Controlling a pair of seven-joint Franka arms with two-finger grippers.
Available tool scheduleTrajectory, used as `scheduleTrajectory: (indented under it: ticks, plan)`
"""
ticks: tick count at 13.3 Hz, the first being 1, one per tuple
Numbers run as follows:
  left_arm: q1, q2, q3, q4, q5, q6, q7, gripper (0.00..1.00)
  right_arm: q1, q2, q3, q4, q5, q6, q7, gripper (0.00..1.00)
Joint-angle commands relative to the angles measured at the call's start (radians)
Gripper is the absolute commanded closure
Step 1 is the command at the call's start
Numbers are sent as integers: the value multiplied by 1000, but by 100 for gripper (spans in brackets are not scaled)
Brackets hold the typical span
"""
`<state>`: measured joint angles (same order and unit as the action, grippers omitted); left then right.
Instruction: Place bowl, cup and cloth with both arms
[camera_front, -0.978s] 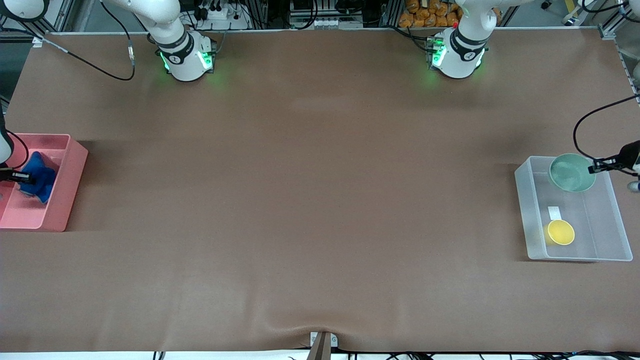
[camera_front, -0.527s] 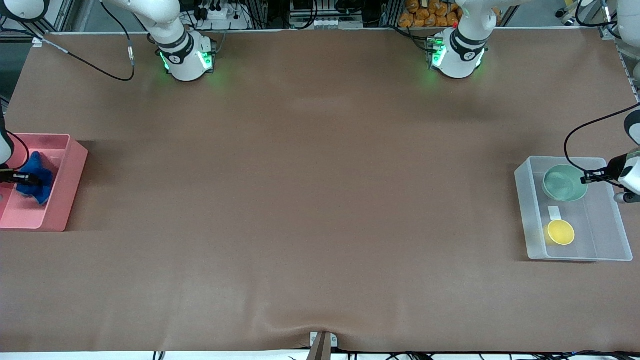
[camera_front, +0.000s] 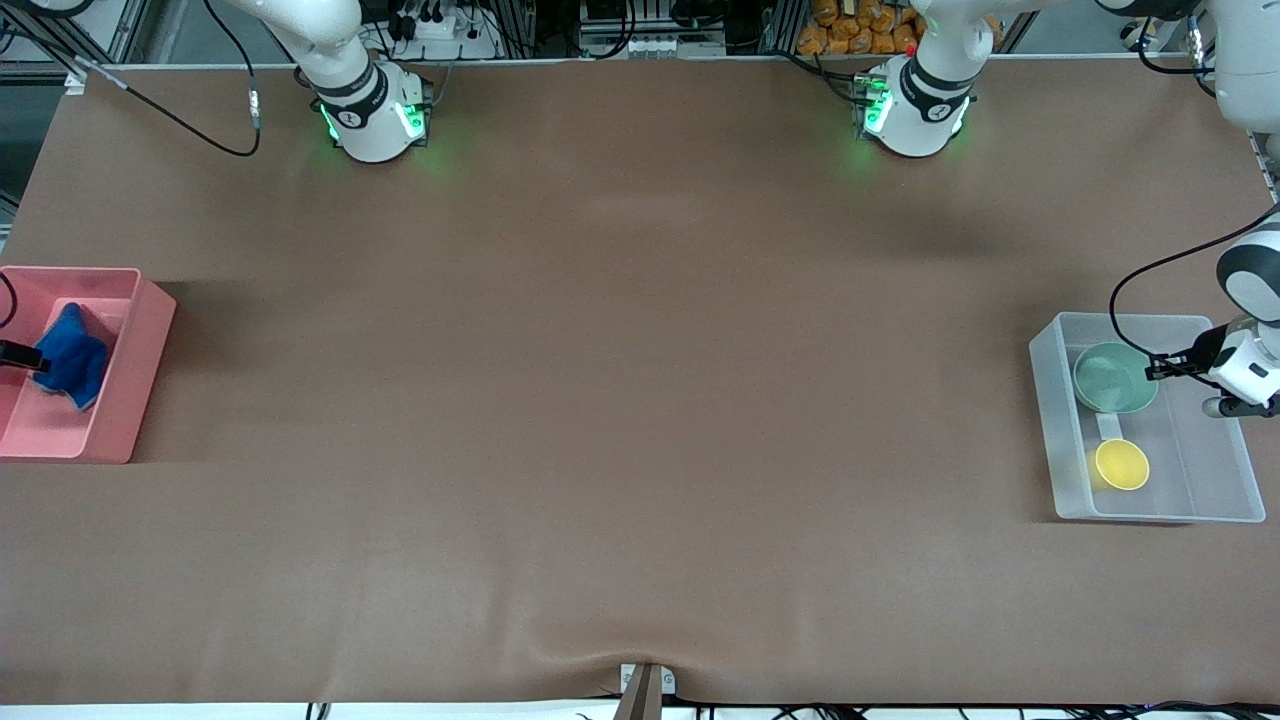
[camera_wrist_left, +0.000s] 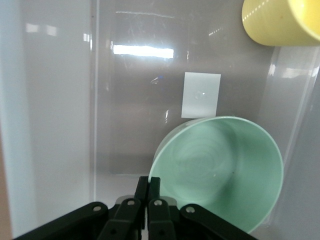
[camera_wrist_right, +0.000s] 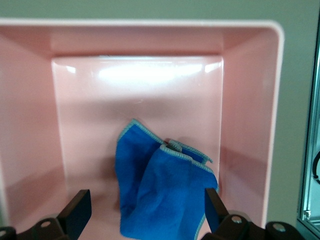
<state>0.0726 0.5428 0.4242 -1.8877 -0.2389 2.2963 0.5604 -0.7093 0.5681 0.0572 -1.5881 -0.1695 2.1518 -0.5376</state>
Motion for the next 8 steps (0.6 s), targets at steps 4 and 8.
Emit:
scheduleTrajectory:
  ticks: [4, 8]
  plan:
    - [-13, 45, 4, 24, -22, 31, 47, 83, 57, -111, 18, -26, 21, -174, 166, 0]
    - [-36, 42, 5, 32, -14, 31, 47, 0, 169, -194, 30, -26, 24, -335, 366, 0]
